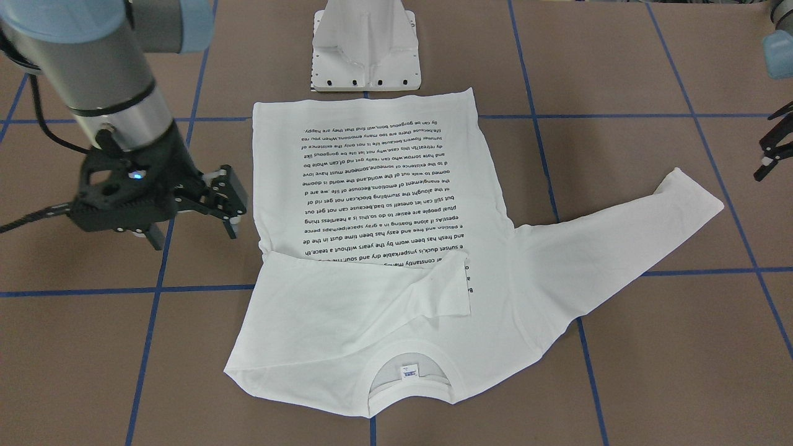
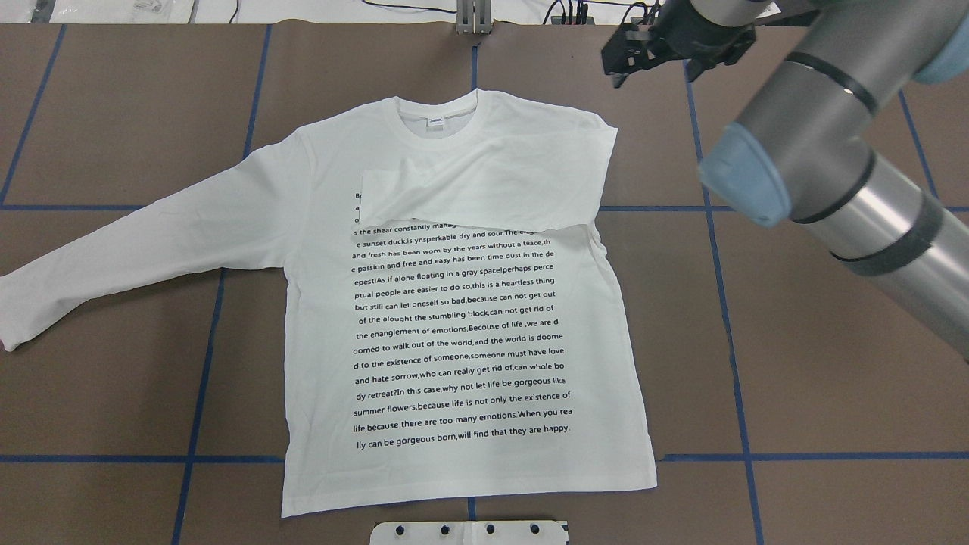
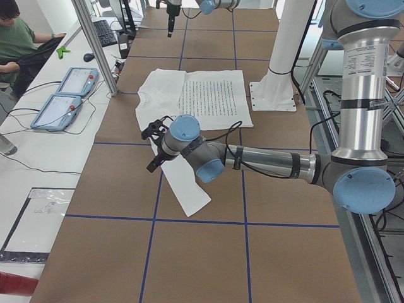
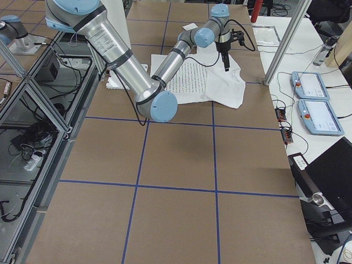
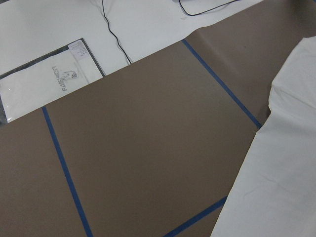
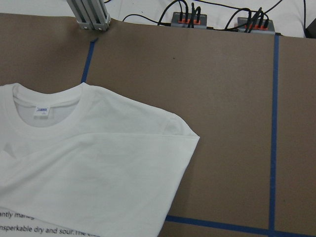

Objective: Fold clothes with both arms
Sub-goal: 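Lower the left gripper onto the cuff of the other sleeve while the right arm withdraws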

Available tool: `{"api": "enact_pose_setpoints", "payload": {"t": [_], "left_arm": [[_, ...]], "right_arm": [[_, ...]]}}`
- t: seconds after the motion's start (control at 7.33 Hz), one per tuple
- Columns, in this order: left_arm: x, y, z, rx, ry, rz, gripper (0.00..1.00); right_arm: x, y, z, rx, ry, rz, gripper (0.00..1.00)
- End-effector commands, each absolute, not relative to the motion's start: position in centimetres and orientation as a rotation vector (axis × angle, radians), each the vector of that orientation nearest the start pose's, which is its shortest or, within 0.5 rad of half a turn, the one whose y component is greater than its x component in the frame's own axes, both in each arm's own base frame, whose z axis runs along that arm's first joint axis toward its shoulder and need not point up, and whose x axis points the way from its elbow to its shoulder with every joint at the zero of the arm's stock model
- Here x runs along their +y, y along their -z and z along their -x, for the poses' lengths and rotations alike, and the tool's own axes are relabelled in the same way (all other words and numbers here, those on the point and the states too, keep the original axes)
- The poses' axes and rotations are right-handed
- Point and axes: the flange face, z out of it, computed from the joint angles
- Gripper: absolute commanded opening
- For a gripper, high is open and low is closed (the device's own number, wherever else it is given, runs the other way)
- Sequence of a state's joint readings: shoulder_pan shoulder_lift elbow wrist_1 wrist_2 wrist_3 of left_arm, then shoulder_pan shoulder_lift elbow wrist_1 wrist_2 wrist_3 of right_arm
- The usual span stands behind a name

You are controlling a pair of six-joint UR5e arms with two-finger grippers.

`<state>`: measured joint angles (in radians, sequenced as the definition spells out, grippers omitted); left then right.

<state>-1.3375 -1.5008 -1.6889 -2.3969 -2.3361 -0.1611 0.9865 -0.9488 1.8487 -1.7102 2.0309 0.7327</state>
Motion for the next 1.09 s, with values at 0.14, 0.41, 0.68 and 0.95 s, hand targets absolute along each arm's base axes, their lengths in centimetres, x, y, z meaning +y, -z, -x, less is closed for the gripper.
{"api": "enact_pose_setpoints", "payload": {"t": [0.14, 0.41, 0.68, 0.95], "left_arm": [[-41.5, -60.8, -11.2, 0.828, -0.457, -0.552, 1.00], [-39.8, -63.8, -12.9, 0.767, -0.486, -0.545, 1.00], [-39.1, -66.7, -14.3, 0.748, -0.517, -0.540, 1.00], [-38.3, -67.7, -16.0, 0.741, -0.552, -0.522, 1.00]], "right_arm": [[-53.8, -25.1, 21.4, -0.768, 0.117, -0.338, 1.00], [-53.6, -26.5, 21.1, -0.752, 0.110, -0.326, 1.00], [-53.5, -27.0, 21.1, -0.748, 0.109, -0.319, 1.00], [-53.5, -27.2, 21.0, -0.746, 0.108, -0.318, 1.00]]}}
